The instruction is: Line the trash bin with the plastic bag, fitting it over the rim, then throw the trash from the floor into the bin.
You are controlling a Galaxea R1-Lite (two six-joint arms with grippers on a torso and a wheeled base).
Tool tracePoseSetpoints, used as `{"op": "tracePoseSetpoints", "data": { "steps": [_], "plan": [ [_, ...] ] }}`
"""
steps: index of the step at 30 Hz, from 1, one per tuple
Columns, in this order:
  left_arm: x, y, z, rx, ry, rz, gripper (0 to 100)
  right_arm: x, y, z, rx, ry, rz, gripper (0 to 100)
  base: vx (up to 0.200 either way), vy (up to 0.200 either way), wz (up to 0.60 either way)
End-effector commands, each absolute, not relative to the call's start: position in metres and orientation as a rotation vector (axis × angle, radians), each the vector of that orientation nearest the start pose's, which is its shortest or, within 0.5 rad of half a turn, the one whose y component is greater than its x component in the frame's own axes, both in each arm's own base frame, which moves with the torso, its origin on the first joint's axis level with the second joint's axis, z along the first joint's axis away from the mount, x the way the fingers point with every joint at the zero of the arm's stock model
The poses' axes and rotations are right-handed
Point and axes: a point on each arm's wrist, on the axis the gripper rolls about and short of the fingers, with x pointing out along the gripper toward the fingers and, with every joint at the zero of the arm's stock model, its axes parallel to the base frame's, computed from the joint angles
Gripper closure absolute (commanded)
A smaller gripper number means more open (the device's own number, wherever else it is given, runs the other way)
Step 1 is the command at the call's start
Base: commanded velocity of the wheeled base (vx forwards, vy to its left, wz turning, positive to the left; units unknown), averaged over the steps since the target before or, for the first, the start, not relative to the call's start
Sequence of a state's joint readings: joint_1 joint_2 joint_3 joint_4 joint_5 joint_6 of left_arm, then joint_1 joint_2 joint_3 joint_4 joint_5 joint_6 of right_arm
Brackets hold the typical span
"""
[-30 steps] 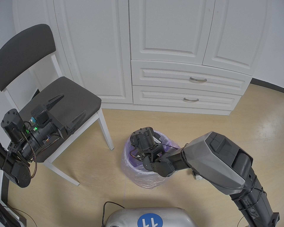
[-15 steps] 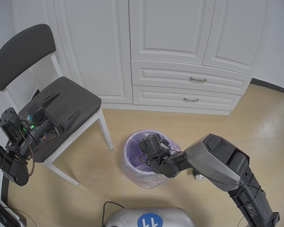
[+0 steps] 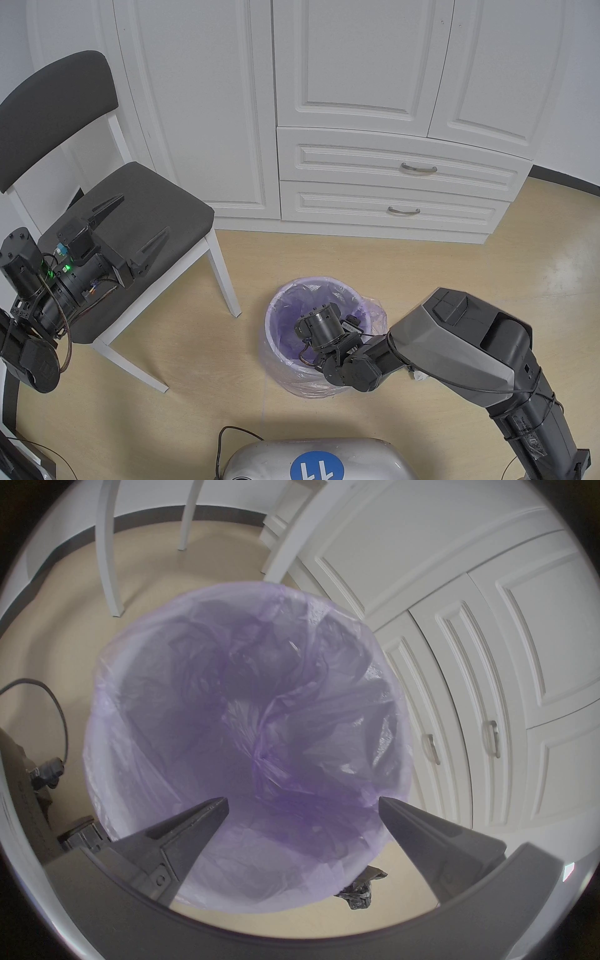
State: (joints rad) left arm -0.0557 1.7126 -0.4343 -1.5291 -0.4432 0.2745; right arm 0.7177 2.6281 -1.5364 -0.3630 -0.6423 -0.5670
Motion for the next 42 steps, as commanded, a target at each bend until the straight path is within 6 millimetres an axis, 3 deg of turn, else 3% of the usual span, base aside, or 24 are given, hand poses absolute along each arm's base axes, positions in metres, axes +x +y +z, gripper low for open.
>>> {"op": "tracePoseSetpoints", "data": {
  "steps": [1,16,20,25,27,28,33,38,39,40,42],
  "plan": [
    [0.261,-0.024,0.176,0.316,-0.315,-0.459,0,0.371,0.309,-0.031,-1.001,0.527,0.238,0,0.0,0.0,0.0],
    [0.263,-0.024,0.177,0.318,-0.321,-0.457,0,0.376,0.31,0.009,-0.913,0.454,0.203,0,0.0,0.0,0.0],
    [0.262,-0.023,0.176,0.319,-0.314,-0.453,0,0.368,0.315,0.025,-0.877,0.429,0.21,0,0.0,0.0,0.0],
    [0.254,-0.026,0.174,0.321,-0.307,-0.467,0,0.335,0.307,0.053,-0.782,0.431,0.221,0,0.0,0.0,0.0],
    [0.253,-0.026,0.174,0.32,-0.308,-0.469,0,0.332,0.305,0.057,-0.772,0.427,0.22,0,0.0,0.0,0.0],
    [0.25,-0.028,0.176,0.32,-0.313,-0.476,0,0.313,0.295,0.077,-0.711,0.4,0.22,0,0.0,0.0,0.0],
    [0.243,-0.031,0.174,0.319,-0.308,-0.49,0,0.279,0.263,0.104,-0.619,0.297,0.215,0,0.0,0.0,0.0],
    [0.24,-0.032,0.171,0.315,-0.29,-0.495,0,0.255,0.229,0.117,-0.54,0.217,0.192,0,0.0,0.0,0.0],
    [0.24,-0.032,0.171,0.315,-0.29,-0.495,0,0.255,0.229,0.117,-0.54,0.217,0.192,0,0.0,0.0,0.0],
    [0.24,-0.031,0.171,0.313,-0.291,-0.49,0,0.249,0.215,0.121,-0.493,0.174,0.203,0,0.0,0.0,0.0],
    [0.238,-0.031,0.174,0.314,-0.3,-0.486,0,0.247,0.205,0.123,-0.443,0.117,0.223,0,0.0,0.0,0.0]
  ]
}}
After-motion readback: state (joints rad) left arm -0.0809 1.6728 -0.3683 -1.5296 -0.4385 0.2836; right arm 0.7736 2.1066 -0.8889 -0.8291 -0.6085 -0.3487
